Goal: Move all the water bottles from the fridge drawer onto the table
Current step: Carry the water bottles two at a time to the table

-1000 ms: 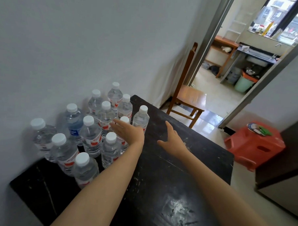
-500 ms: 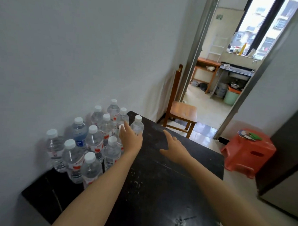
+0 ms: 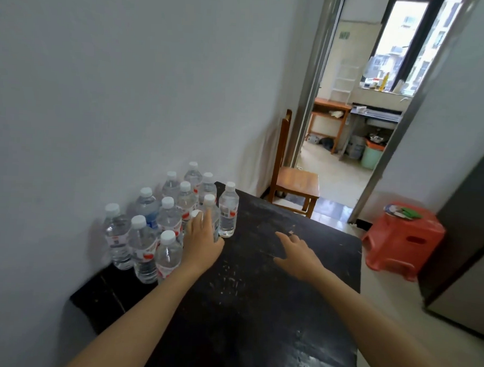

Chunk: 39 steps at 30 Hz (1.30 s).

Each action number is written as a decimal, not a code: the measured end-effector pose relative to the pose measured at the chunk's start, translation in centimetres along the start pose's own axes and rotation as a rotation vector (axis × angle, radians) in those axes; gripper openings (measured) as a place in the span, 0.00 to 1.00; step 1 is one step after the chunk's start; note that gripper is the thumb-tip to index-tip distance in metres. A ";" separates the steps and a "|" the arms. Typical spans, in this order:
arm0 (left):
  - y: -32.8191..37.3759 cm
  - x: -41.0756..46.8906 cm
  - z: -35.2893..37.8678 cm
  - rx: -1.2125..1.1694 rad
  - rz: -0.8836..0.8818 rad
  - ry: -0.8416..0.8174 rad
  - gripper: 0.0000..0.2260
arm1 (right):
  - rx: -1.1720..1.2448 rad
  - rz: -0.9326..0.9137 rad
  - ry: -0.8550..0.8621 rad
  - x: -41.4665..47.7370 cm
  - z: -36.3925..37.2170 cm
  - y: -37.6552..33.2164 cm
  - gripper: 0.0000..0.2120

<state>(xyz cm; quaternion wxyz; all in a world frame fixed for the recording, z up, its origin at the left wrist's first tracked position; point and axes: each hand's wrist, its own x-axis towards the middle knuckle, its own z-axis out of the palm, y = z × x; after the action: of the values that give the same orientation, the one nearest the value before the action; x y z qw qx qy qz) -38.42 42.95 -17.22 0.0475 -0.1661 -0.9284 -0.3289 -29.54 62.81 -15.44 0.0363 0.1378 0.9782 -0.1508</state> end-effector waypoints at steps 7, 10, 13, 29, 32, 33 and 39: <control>-1.7 -0.1 -2.1 0.123 0.246 -0.133 0.29 | -0.052 0.089 0.117 -4.5 -0.8 -1.1 0.30; -3.6 -0.4 -4.3 0.096 0.355 -0.140 0.28 | -0.032 0.186 0.187 -6.7 -0.7 -2.9 0.29; -5.8 -0.9 -6.9 0.025 0.430 -0.119 0.26 | -0.025 0.245 0.223 -9.0 0.1 -5.4 0.29; -1.9 -11.8 -4.2 -0.268 0.863 -0.562 0.18 | -0.035 0.787 0.438 -34.0 5.1 -10.6 0.28; 0.0 -14.7 -4.1 -0.352 0.887 -0.617 0.16 | -0.106 0.847 0.408 -39.2 6.2 -11.8 0.28; 0.4 -15.4 -4.3 -0.363 0.903 -0.634 0.16 | -0.118 0.852 0.408 -40.5 6.5 -12.0 0.27; 4.2 -24.2 -5.4 -0.498 1.017 -0.750 0.16 | -0.090 1.024 0.536 -52.5 8.1 -14.8 0.25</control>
<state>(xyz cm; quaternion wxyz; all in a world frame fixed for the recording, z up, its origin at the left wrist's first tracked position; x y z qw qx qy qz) -14.35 35.91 -15.34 -0.1684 -0.6909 -0.5851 -0.3898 16.91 33.25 -13.01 -0.1386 0.6251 0.7675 -0.0321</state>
